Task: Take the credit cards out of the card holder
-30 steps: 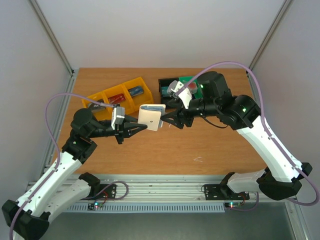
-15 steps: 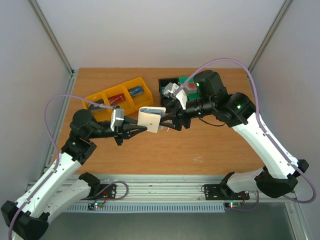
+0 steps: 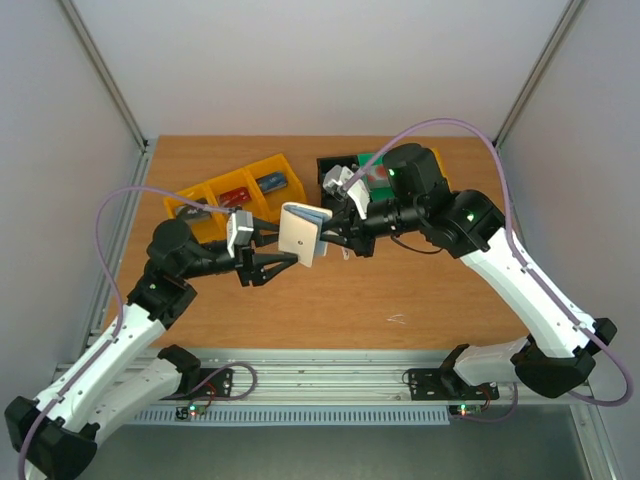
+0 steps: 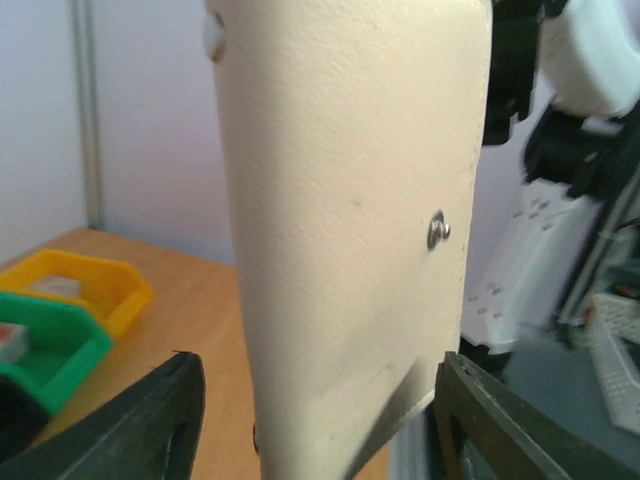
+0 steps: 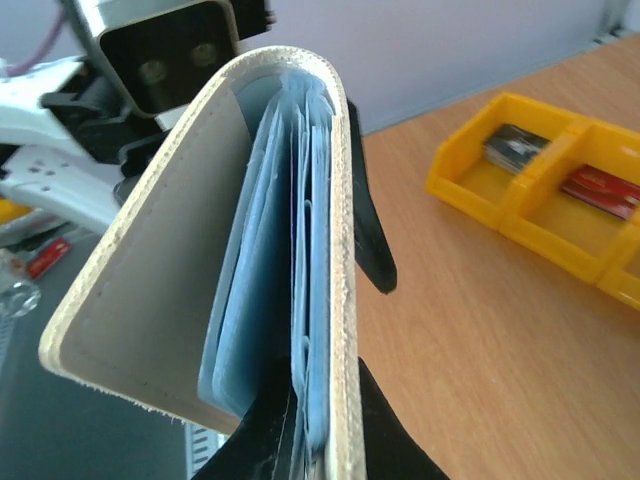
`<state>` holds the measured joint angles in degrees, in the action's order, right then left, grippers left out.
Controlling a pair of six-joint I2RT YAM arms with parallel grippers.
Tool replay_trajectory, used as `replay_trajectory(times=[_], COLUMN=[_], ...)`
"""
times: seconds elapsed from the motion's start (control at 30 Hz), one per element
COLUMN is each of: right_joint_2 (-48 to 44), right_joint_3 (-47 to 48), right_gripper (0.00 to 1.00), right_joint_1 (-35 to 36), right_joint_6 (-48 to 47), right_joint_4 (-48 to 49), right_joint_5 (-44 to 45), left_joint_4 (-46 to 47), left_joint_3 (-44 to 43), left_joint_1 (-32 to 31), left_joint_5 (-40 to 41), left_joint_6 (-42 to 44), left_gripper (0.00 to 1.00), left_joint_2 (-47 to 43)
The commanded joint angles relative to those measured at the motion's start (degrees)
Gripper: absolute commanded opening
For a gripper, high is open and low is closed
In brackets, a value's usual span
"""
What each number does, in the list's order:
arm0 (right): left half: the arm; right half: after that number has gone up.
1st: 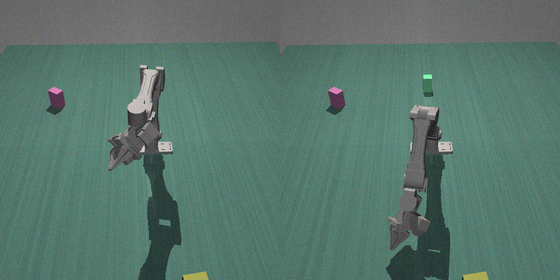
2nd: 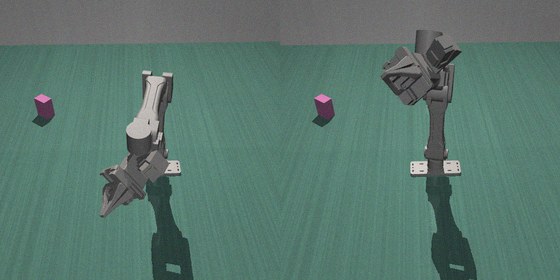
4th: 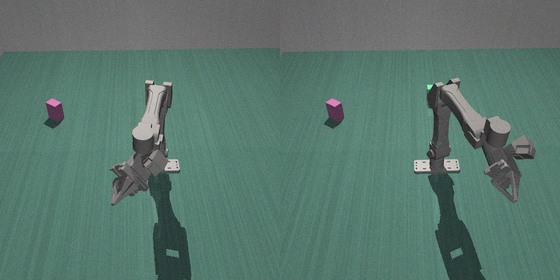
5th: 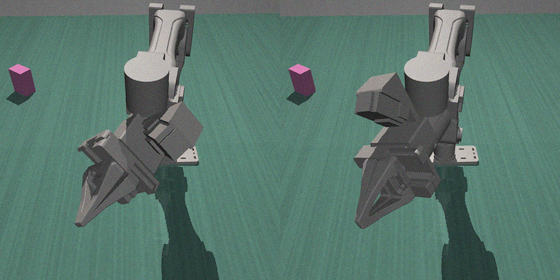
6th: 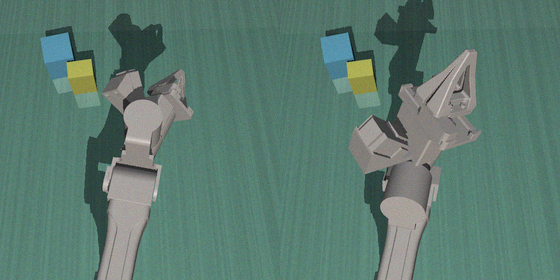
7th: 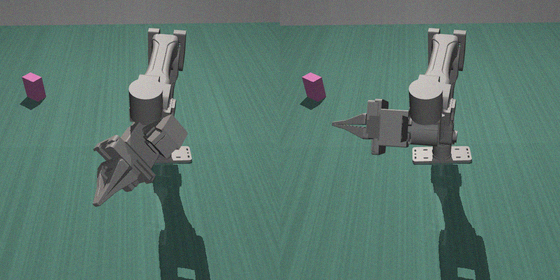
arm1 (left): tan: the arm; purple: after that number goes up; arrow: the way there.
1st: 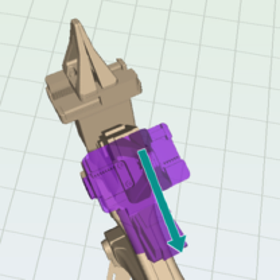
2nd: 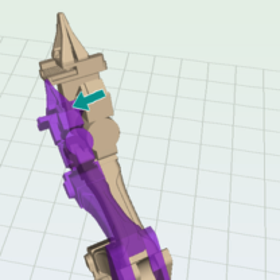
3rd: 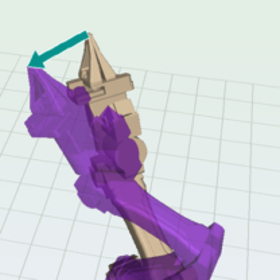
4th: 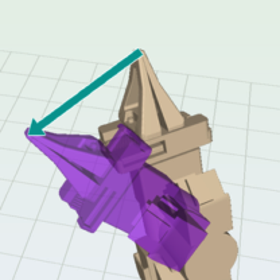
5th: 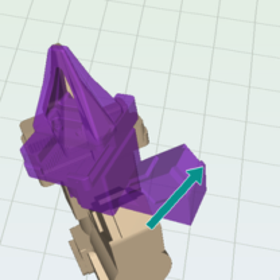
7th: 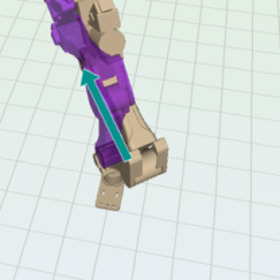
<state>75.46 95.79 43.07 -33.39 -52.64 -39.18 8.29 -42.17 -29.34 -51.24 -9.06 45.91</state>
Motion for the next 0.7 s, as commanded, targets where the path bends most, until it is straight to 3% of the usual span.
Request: replay_trajectory(times=[0.0,0.1,0.13,0.27,0.37,0.5,0.6,0.67], right_joint_2=[1.5,3.2,3.9,6.4,7.6,10.7,12.1,12.1], right_joint_3=[0.3,0.9,1.4,3.8,4.8,7.2,8.8,8.8], right_gripper=[0.01,0.01,0.01,0.01,0.01,0.01,0.01,0.01], right_joint_1=[-0.1,0.0,0.1,1.5,3.2,4.5,4.6,4.6], right_joint_6=[6.4,12.7,14.9,20.8,23.3,24.1,23.3,22.1], right_joint_4=[-0.3,-1.4,-2.1,-4.2,-3.9,-4.3,-4.7,-4.4], right_joint_5=[11.3,19.4,22.5,30.5,34.2,32.1,29.0,27.6], left_joint_4=[1.6,1.0,1.0,0.3,0.4,2.4,2.4,3.1], left_joint_3=[2.3,2.5,2.5,2.4,2.1,1.9,1.9,1.9], left_joint_1=[-0.3,-0.3,-0.3,-0.3,-0.3,-0.3,-0.3,-0.3], left_joint_5=[9.0,13.5,15.9,23.6,23.9,19.0,23.7,27.8], left_joint_6=[-0.3,0.6,0.8,0.9,1.0,-1.7,-3.4,-3.5], left_gripper=[0.74,0.98,0.99,0.99,0.99,1.00,0.99,0.89], left_joint_2=[0.7,1.8,2.2,3.5,3.8,5.0,5.5,5.2])
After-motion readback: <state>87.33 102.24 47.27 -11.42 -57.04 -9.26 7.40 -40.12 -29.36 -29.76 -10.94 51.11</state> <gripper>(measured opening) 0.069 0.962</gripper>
